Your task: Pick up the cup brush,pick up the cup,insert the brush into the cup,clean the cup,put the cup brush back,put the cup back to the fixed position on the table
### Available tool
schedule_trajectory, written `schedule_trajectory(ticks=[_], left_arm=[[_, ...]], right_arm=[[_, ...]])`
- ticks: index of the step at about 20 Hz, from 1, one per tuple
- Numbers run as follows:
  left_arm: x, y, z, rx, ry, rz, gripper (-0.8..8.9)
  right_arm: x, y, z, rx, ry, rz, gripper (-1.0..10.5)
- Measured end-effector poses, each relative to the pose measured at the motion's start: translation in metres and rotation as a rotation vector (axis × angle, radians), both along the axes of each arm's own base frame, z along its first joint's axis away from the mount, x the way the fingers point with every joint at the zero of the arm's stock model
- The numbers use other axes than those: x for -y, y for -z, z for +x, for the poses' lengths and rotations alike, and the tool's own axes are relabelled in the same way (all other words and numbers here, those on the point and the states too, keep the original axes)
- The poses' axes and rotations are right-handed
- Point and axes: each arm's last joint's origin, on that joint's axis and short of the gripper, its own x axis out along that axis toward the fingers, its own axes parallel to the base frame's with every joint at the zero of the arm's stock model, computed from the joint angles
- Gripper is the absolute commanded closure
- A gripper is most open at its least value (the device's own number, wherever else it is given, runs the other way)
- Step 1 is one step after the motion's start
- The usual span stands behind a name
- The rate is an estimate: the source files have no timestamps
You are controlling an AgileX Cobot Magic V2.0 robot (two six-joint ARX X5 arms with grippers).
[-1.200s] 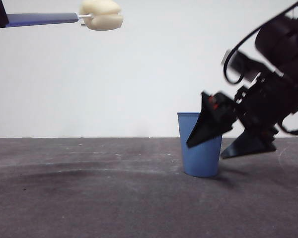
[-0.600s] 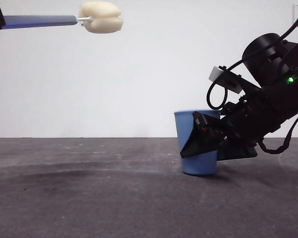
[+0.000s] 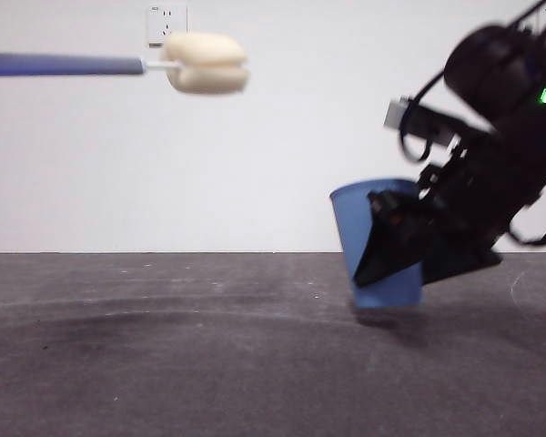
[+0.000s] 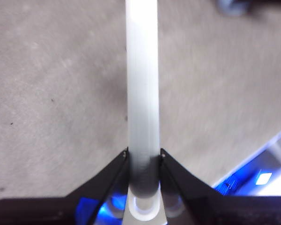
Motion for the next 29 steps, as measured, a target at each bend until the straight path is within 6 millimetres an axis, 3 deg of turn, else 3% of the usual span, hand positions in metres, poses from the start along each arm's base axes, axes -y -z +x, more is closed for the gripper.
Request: schedule_trajectory(ticks=[4, 6, 10, 14, 19, 23, 29], left_arm=[[0.007, 0.010, 0.007, -0.069, 0.155, 0.093, 8.22], [0.011, 0.014, 0.010, -0.088, 0.215, 0.135, 8.22], [0.013, 0.018, 0.013, -0.097, 0.295, 0.198, 8.22], [0.016, 0.022, 0.010, -0.149, 0.378, 0.220, 8.22], [0.026, 0.027, 0.013, -0.160, 0.436, 0.236, 8.22], [0.036, 0.033, 0.017, -0.185, 0.462, 0.254, 8.22], [0.058, 0.049, 0.030, -0.211, 0.504, 0.263, 8.22]], right_arm=[[0.000, -0.039, -0.022, -0.002, -0.066, -0.144, 9.6], [-0.002, -0.048, -0.029, -0.027, -0.103, -0.245, 9.6], [0.000, -0.041, -0.048, -0.144, -0.193, -0.526, 9.6], [-0.007, -0.044, -0.052, -0.072, -0.241, -0.692, 9.6], [-0.019, -0.065, -0.055, 0.049, -0.322, -0.930, 9.6], [-0.031, -0.070, -0.060, 0.115, -0.405, -1.013, 9.6], [-0.059, -0.052, -0.065, 0.162, -0.557, -1.119, 9.6]])
